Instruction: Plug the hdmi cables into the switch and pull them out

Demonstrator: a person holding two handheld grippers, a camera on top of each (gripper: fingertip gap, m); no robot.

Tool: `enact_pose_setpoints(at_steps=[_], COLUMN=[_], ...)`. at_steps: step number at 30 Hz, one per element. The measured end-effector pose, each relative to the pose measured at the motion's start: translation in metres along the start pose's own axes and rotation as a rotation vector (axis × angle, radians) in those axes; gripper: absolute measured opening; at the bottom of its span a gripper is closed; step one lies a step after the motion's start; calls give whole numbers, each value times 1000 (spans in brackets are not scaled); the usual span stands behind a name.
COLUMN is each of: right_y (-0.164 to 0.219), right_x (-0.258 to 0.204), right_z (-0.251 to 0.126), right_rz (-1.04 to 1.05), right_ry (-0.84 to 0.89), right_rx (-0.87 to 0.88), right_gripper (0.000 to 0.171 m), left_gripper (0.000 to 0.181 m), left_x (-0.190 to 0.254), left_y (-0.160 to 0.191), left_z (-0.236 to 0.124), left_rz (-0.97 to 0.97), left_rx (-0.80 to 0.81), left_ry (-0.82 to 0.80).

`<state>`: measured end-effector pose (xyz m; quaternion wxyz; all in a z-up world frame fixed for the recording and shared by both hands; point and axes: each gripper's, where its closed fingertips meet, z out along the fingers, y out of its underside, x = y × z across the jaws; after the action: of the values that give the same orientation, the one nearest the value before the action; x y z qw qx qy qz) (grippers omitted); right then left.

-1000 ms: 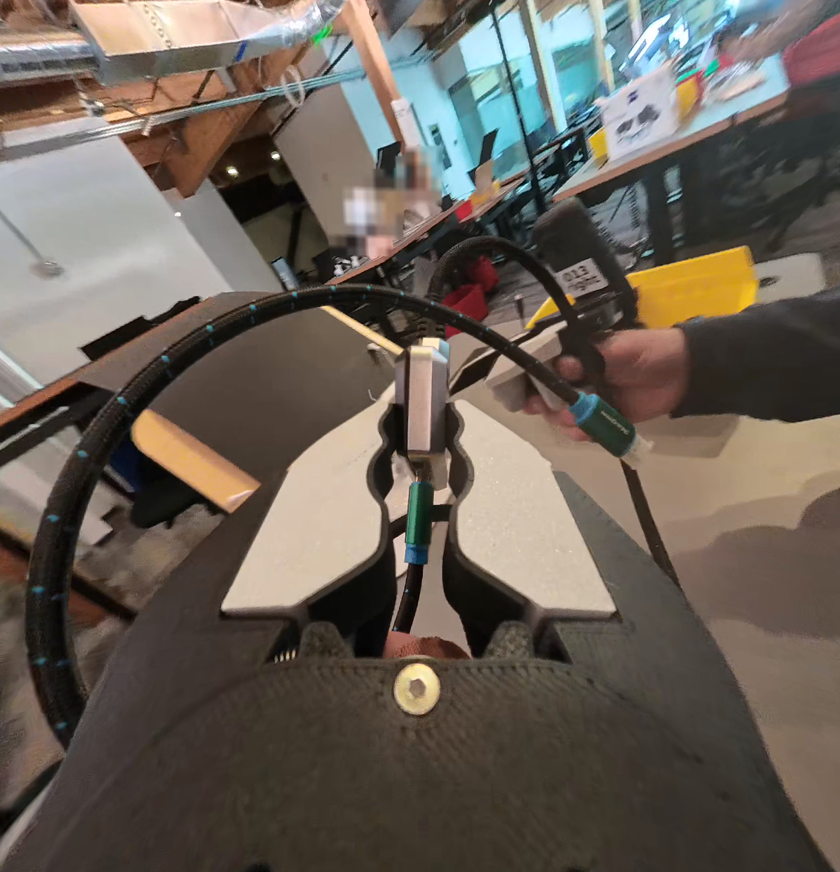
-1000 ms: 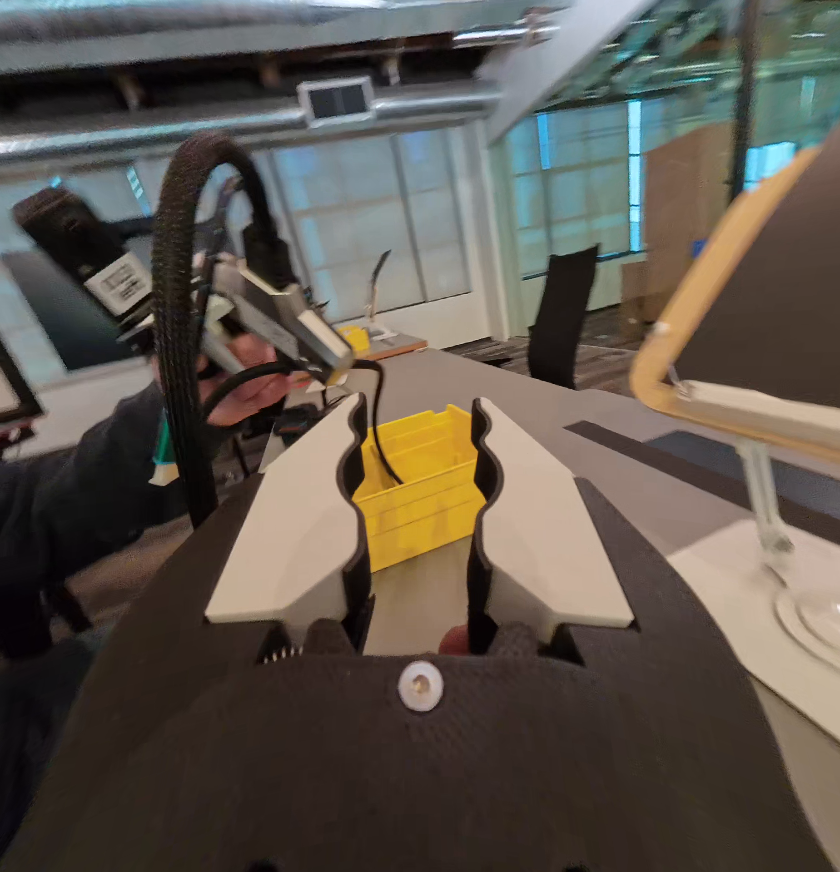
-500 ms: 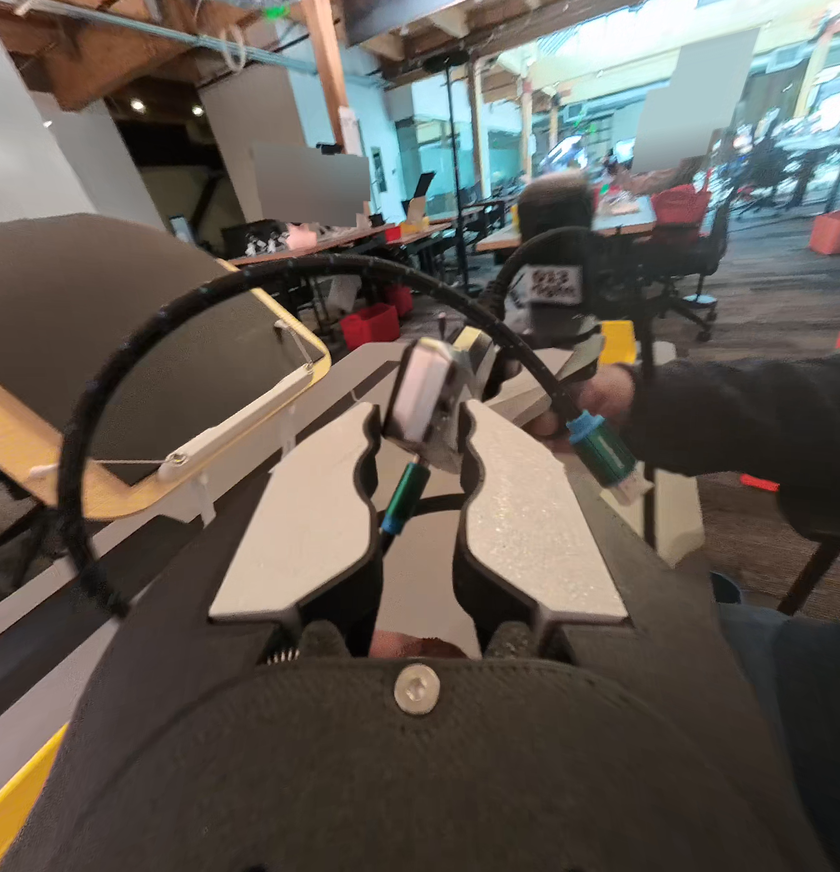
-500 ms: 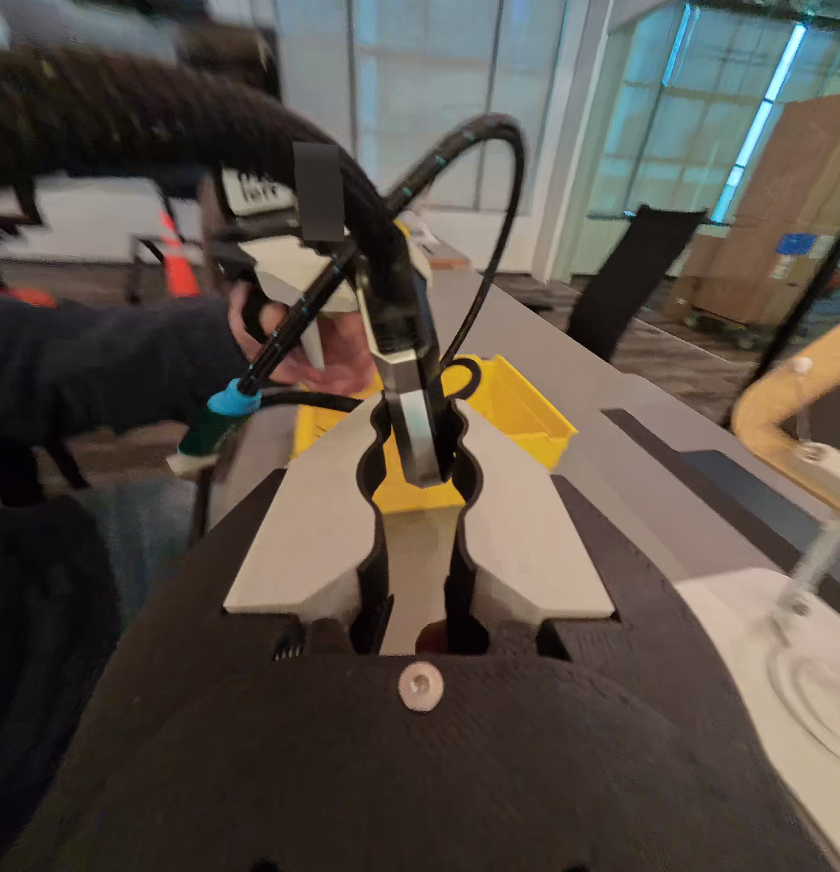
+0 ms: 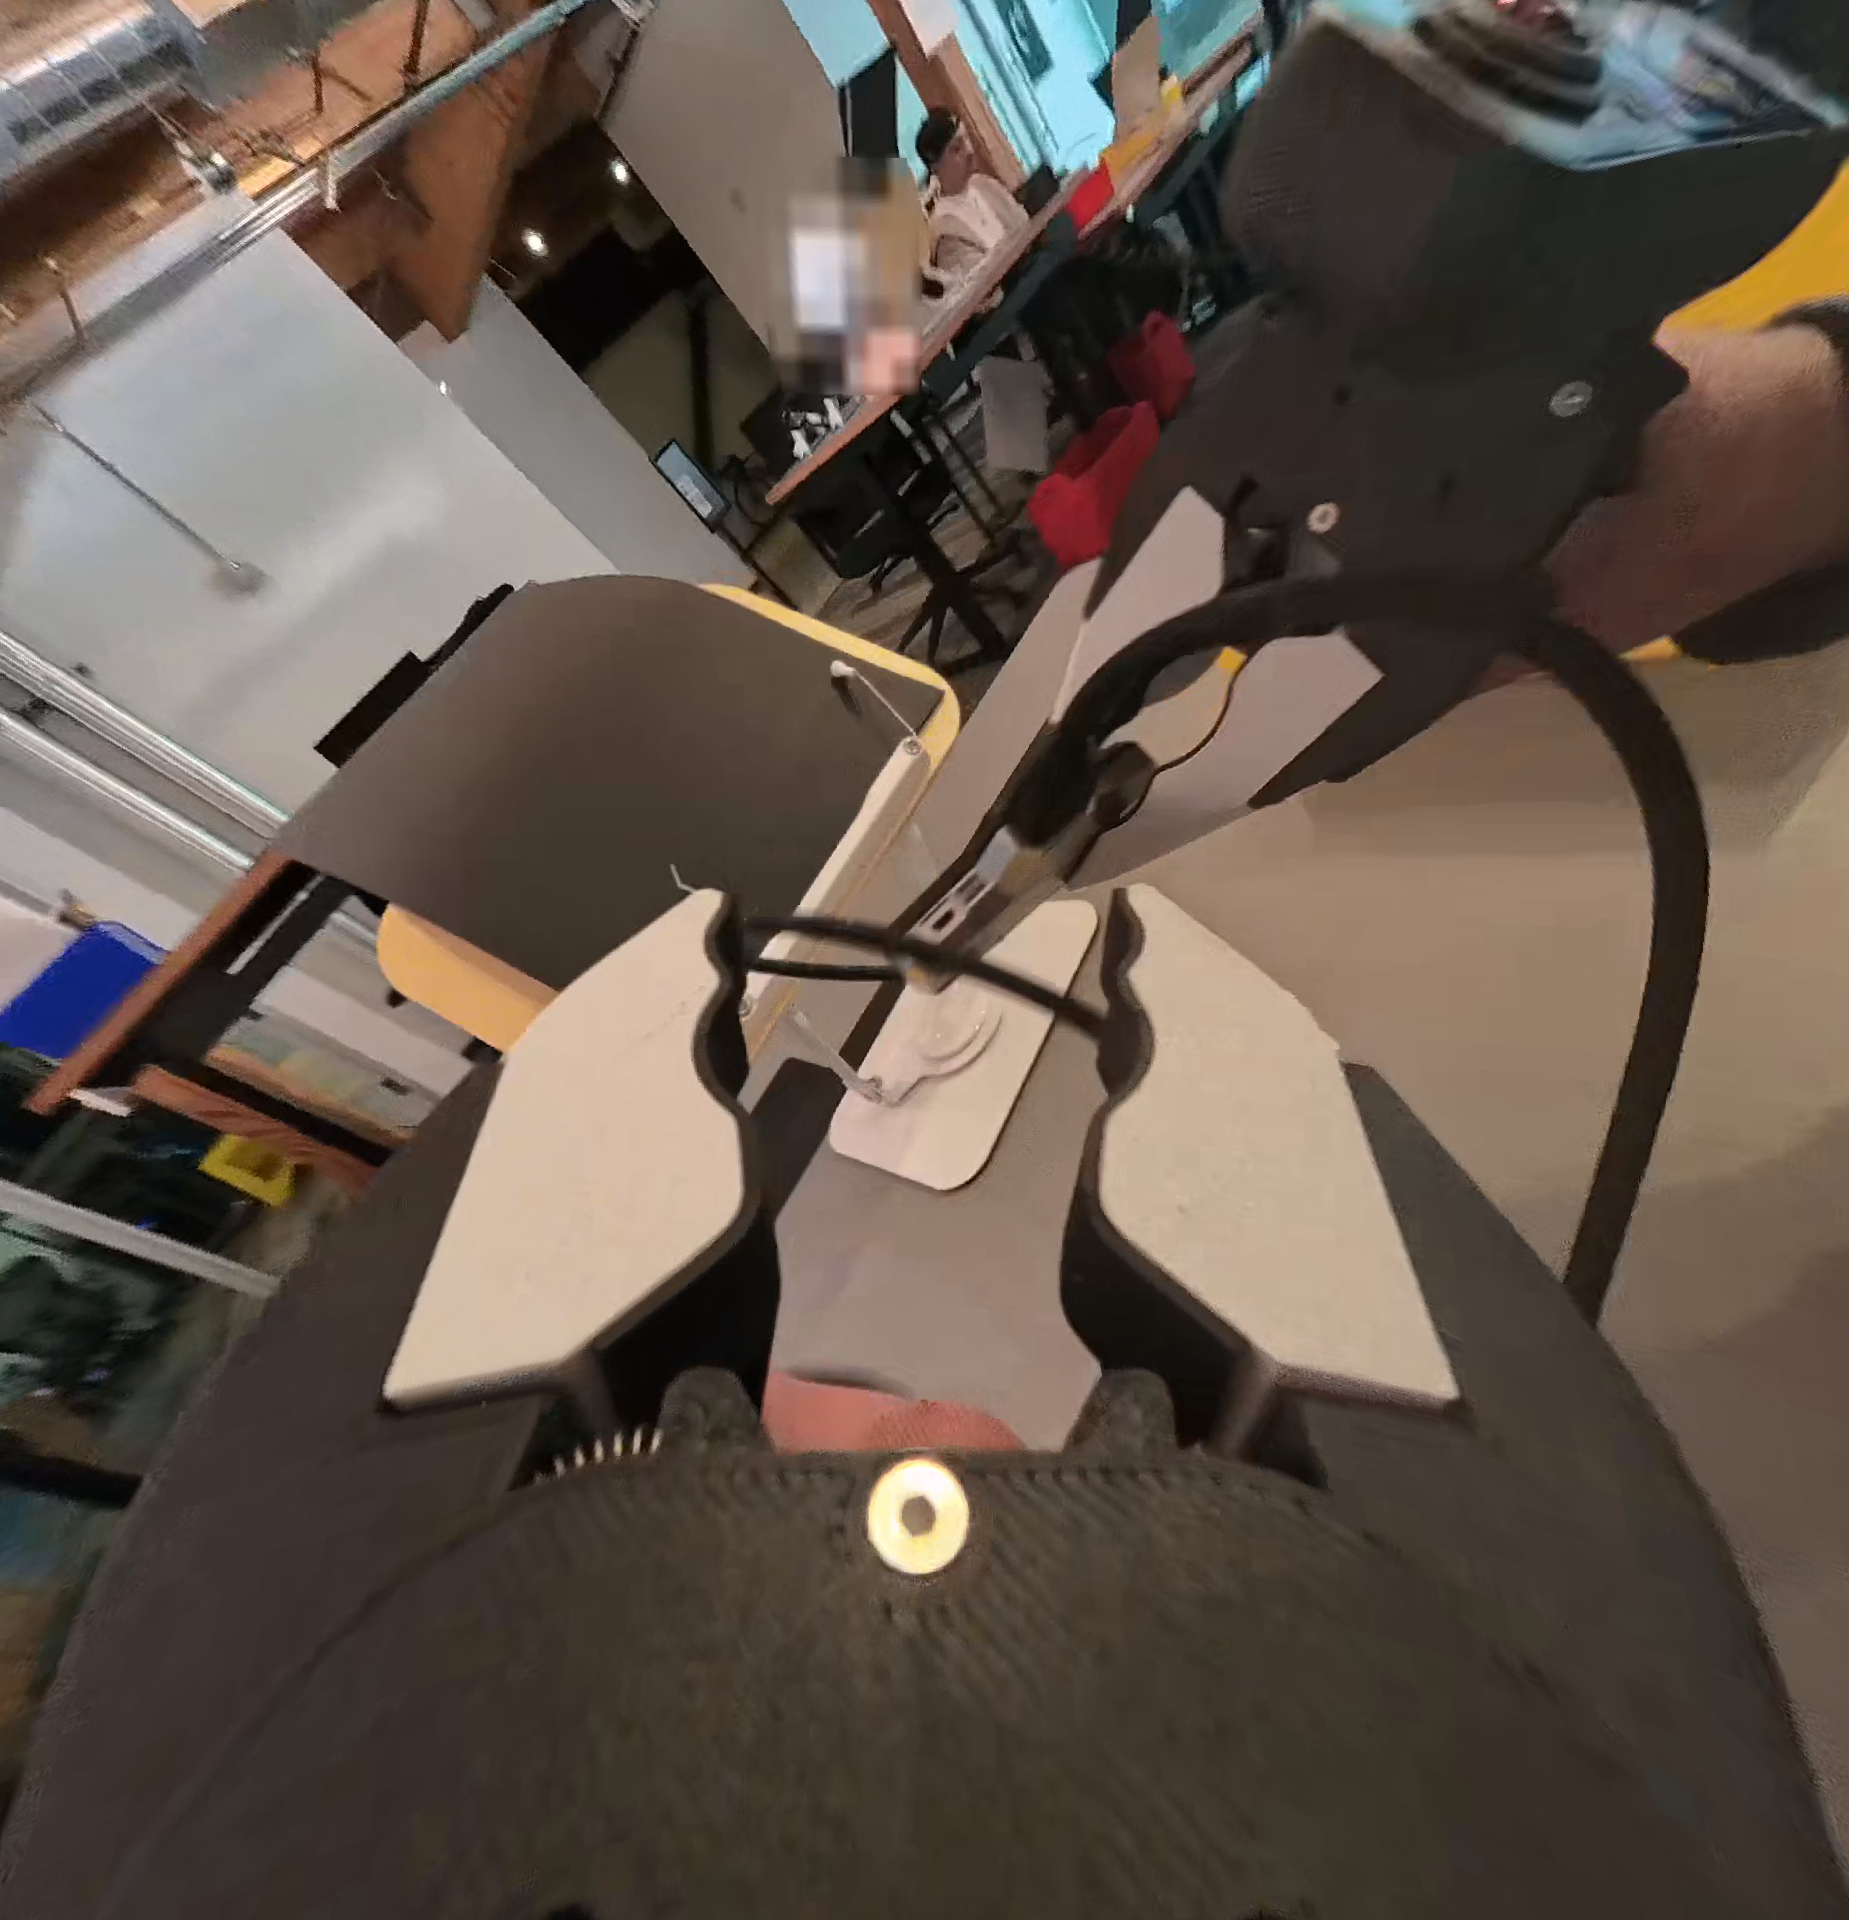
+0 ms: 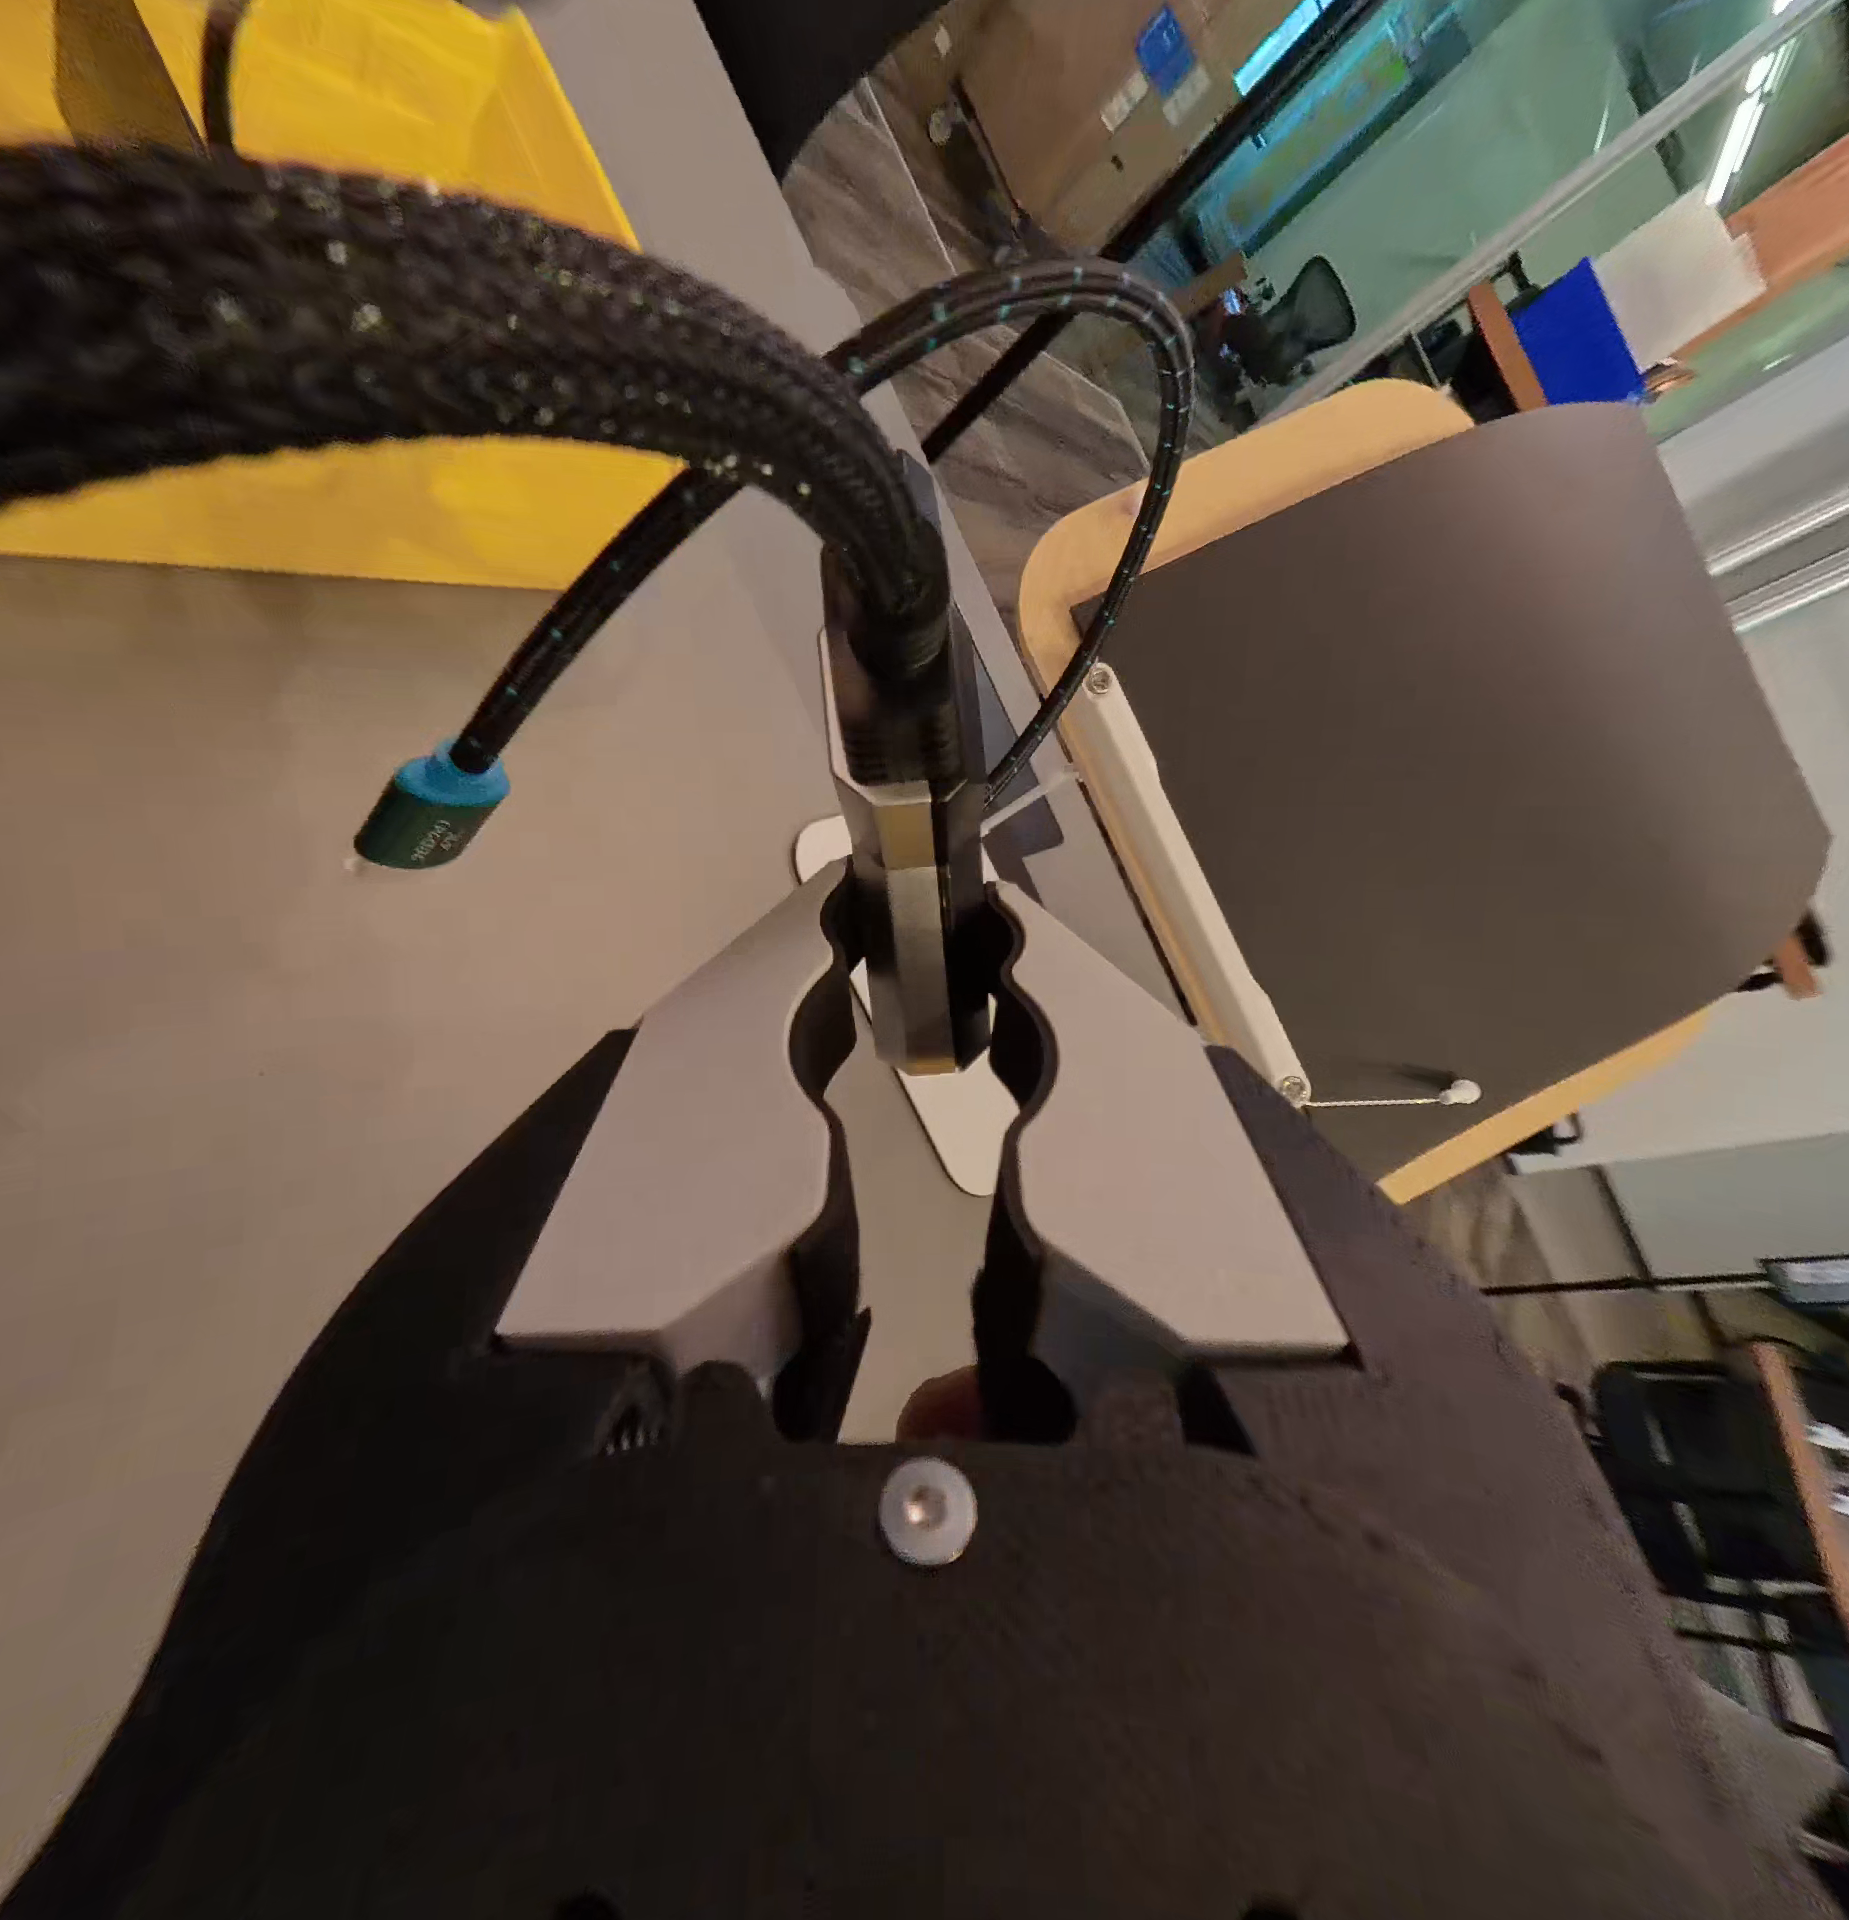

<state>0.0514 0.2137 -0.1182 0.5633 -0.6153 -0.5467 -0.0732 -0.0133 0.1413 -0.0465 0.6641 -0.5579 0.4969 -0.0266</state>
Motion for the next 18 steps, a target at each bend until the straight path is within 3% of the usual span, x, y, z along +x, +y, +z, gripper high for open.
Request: enact_pose_setpoints(at_steps=[3,15,18], right_y=[-7,-13,-14], right_x=[-8,10,4], right_z=[2,-5,0], right_rz=[-81,-234,-304], right_ry=[33,263,286], right_rx=[-18,-5,-5], right_gripper=[19,19,19], left_gripper=[62,51,51], left_x=[17,16,11], left_y=[-5,-24,-19], left_z=[9,5,7], left_rz=[46,-583,-701], left_rx=[-34,139,102], left_ry=[-22,229,262])
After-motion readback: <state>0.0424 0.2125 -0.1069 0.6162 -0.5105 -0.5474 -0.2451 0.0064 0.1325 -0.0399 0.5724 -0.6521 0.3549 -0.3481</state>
